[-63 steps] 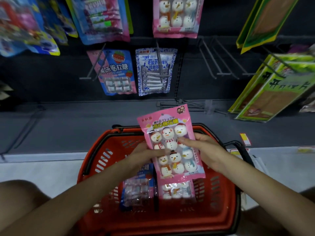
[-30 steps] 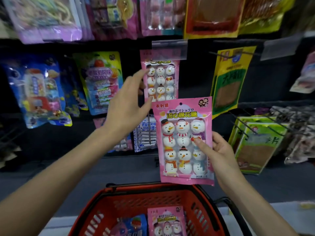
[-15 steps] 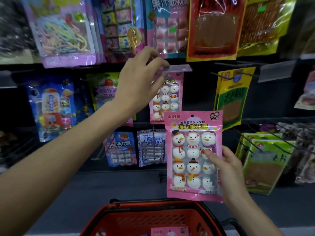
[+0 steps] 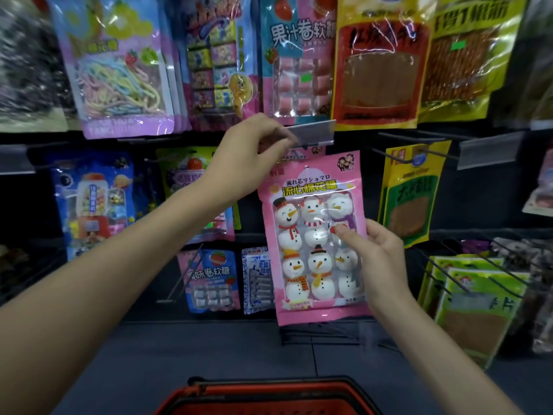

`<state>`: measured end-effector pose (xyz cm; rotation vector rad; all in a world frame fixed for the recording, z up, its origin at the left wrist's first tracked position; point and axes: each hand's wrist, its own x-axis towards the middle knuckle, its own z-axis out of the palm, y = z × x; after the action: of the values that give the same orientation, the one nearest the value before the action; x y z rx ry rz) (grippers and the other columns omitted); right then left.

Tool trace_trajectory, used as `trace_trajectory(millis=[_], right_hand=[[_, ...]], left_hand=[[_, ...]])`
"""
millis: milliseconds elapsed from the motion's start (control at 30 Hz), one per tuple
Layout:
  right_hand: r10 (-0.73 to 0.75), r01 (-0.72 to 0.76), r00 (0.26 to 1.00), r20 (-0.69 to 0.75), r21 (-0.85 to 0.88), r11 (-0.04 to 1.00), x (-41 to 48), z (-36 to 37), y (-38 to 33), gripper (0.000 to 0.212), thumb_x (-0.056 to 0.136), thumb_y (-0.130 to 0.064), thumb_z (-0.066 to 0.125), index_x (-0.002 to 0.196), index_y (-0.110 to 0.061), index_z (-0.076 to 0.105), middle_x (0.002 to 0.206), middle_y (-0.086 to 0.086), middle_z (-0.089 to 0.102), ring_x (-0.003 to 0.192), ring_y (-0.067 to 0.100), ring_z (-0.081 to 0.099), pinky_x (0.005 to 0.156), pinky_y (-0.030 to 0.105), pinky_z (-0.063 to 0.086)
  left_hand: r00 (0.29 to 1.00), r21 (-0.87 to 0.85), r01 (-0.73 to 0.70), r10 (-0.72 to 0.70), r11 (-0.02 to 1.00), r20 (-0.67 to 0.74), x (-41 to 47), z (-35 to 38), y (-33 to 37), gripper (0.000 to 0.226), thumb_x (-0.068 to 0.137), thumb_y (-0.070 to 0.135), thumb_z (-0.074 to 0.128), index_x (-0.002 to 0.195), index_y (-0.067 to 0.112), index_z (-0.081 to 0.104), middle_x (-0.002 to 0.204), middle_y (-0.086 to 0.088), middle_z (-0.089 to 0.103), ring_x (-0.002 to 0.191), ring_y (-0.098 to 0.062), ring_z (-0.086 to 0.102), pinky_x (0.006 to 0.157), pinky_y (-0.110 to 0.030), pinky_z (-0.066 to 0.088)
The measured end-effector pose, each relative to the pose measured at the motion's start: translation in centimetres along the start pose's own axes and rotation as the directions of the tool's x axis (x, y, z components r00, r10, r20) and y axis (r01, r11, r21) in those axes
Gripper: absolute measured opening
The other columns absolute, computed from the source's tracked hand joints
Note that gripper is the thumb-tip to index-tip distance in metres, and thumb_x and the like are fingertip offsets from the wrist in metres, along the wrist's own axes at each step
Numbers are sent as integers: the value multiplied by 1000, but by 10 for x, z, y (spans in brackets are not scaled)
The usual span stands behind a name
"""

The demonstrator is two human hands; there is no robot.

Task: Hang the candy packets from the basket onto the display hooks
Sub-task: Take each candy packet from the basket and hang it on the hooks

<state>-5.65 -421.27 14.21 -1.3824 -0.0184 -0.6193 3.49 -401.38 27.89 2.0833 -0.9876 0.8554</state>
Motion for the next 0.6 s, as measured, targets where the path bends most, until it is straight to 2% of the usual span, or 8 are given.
trace_trajectory(millis=[167,233,367,467,600], right_hand=[[34,-34,999,-14,10,999,17,15,-5,14,94,-13,74,107,-12,78,97,8,81,91,29,79,82,46,63],[30,-31,999,-21,-8,999,19,16,-4,14,94,-14,74,107,-13,79,97,6,81,91,27,79,83,45,63],[21,-22,1000,-22,-22,1000,15,16,-3,12,95,-13,73,106,-13,78,95,4,82,88,23,79,73,34,63],[37,-38,999,-29,-29,999,12,16,-2,11,95,-15,73,105,-15,79,94,3,82,87,22,79,76,39,63],[56,-57,998,-38,-28,998,12,16,-1,11,95,-17,73,105,-16,79,94,4,82,87,24,79,79,44,63]], left_hand=[[998,-12,2,-1,1000,62,4,-6,-3,17,103,28,64,111,21,77,106,8,69,98,-5,64,89,-25,53],[997,-15,7,-6,1000,74,5,-6,-3,17,103,29,64,111,22,77,107,8,69,99,-5,64,90,-27,54],[998,-43,29,-26,999,62,3,-3,-6,17,103,30,64,112,21,76,105,9,70,96,-9,65,88,-32,54],[998,-69,48,-45,997,43,2,-1,-7,16,103,28,64,112,21,76,105,8,70,95,-13,66,86,-35,55],[998,-79,59,-56,995,36,1,0,-6,16,103,27,64,113,21,76,106,8,69,95,-11,66,85,-30,54]])
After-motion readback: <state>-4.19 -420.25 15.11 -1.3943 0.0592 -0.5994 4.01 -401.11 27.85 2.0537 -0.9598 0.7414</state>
